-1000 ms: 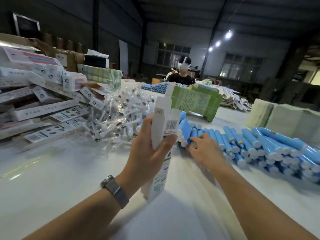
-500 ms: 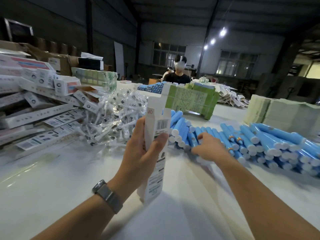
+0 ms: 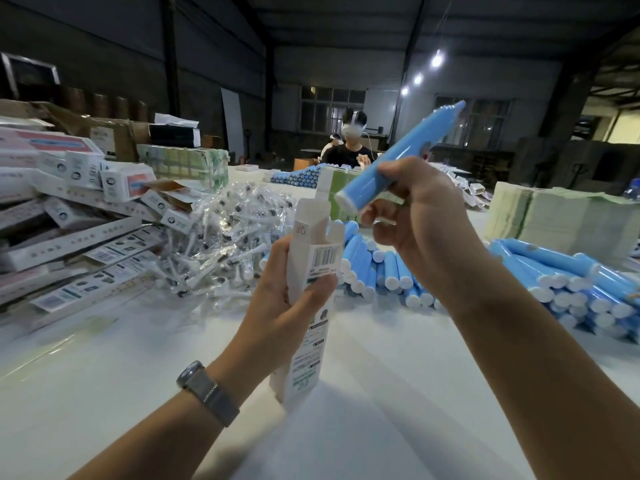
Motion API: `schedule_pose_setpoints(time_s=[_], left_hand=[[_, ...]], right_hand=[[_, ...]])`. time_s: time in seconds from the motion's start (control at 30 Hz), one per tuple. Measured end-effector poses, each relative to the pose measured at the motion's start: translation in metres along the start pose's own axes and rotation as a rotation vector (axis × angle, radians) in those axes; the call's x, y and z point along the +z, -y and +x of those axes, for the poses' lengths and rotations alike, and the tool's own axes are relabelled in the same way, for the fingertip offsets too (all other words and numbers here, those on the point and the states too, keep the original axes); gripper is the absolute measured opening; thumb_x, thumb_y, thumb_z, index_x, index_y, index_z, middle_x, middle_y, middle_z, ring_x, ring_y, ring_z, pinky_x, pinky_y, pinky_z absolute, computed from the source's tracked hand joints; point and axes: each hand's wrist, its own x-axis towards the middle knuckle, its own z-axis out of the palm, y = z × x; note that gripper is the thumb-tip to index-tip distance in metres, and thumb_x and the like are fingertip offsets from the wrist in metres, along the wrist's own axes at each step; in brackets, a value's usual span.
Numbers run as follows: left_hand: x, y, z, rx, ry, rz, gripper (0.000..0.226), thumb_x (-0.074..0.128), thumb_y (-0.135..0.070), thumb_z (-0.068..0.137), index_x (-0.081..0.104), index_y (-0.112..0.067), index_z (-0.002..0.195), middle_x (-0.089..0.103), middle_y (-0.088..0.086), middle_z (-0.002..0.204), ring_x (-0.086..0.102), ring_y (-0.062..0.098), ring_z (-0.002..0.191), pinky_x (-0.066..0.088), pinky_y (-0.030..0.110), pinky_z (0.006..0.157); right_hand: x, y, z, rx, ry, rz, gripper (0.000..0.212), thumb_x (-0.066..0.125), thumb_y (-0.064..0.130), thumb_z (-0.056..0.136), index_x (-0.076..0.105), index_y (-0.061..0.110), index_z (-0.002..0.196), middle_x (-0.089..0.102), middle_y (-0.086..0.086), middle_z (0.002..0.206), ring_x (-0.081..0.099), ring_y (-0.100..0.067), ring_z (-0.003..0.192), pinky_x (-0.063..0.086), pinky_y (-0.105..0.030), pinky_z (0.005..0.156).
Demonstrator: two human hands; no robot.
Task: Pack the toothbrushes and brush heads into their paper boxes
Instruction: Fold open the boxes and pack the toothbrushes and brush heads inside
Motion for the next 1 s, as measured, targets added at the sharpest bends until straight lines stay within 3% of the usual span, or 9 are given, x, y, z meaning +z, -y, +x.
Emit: schedule_pose_setpoints(time_s=[0.13,0.27,0.37,0.53,0.7,0.77,0.83,0.9,1.0], left_hand=[[0.003,0.001,-0.001,0.007,-0.003,-0.015,0.029,0.062,-0.042,0.083,0.05,-0.046,0.109,0.062,-0.003,0.093,0.06,0.003,0.077,0.052,0.018,0.066],[0.005,0.002,0.0,0.008,0.016,0.011,0.03,0.061,-0.04,0.085,0.048,-0.047,0.112,0.061,-0.008,0.091,0.06,0.002,0.077,0.052,0.017,0.065],[0.005,0.004,0.0,0.022,-0.01,0.026,0.027,0.061,-0.028,0.09,0.047,-0.034,0.113,0.061,-0.015,0.088,0.059,0.002,0.076,0.05,0.018,0.064],[-0.003,0.006,0.004,0.003,-0.068,0.115,0.022,0.057,-0.026,0.091,0.044,-0.028,0.109,0.065,-0.014,0.093,0.066,0.013,0.081,0.057,0.029,0.064],[-0.021,0.013,0.011,0.084,-0.352,0.431,0.032,0.063,-0.031,0.089,0.035,-0.036,0.102,0.06,-0.013,0.086,0.062,0.008,0.076,0.052,0.024,0.052],[-0.032,0.016,0.013,0.08,-0.448,0.513,0.03,0.061,-0.033,0.089,0.037,-0.03,0.105,0.061,-0.006,0.091,0.064,0.017,0.073,0.057,0.04,0.054],[-0.041,0.019,0.015,0.076,-0.534,0.596,0.032,0.059,-0.03,0.087,0.038,-0.027,0.111,0.06,-0.003,0.098,0.063,0.028,0.077,0.056,0.047,0.057],[-0.046,0.02,0.016,0.069,-0.606,0.593,0.034,0.061,-0.025,0.087,0.038,-0.028,0.112,0.057,-0.008,0.099,0.06,0.023,0.079,0.056,0.041,0.058],[-0.05,0.022,0.018,0.03,-0.632,0.543,0.036,0.064,-0.02,0.09,0.037,-0.03,0.113,0.055,-0.022,0.094,0.06,0.005,0.081,0.053,0.031,0.056]], right_hand=[[0.01,-0.015,-0.005,-0.177,0.013,-0.622,0.011,0.064,0.023,0.087,0.054,0.022,0.09,0.052,0.007,0.073,0.048,0.0,0.059,0.039,-0.017,0.055],[0.011,-0.018,-0.004,-0.212,0.06,-0.742,0.033,0.068,0.033,0.075,0.045,0.032,0.099,0.056,0.011,0.084,0.057,0.001,0.062,0.044,-0.011,0.049],[0.013,-0.026,-0.003,-0.171,0.128,-0.697,0.046,0.072,0.03,0.075,0.046,0.035,0.113,0.058,0.011,0.096,0.061,-0.004,0.067,0.051,-0.018,0.056],[0.013,-0.042,-0.001,-0.157,0.124,-0.446,0.021,0.065,0.021,0.085,0.062,0.029,0.104,0.059,0.014,0.082,0.057,0.001,0.062,0.043,-0.015,0.05],[0.012,-0.076,0.006,-0.095,0.041,-0.293,0.018,0.059,0.023,0.081,0.064,0.029,0.096,0.062,0.01,0.078,0.058,-0.005,0.063,0.044,-0.017,0.052],[0.016,-0.102,0.013,-0.025,0.068,-0.508,0.018,0.059,0.024,0.083,0.066,0.031,0.099,0.066,0.008,0.088,0.062,-0.007,0.073,0.047,-0.021,0.063],[0.024,-0.133,0.021,0.024,0.223,-0.854,0.03,0.06,0.019,0.089,0.065,0.026,0.118,0.067,0.004,0.108,0.063,-0.015,0.097,0.048,-0.028,0.085],[0.035,-0.159,0.029,0.029,0.438,-1.2,0.044,0.057,0.02,0.091,0.057,0.024,0.135,0.062,-0.003,0.128,0.055,-0.026,0.118,0.045,-0.035,0.1],[0.049,-0.173,0.036,-0.034,0.566,-1.52,0.038,0.05,0.022,0.093,0.059,0.026,0.13,0.059,-0.009,0.124,0.05,-0.033,0.117,0.046,-0.042,0.096]])
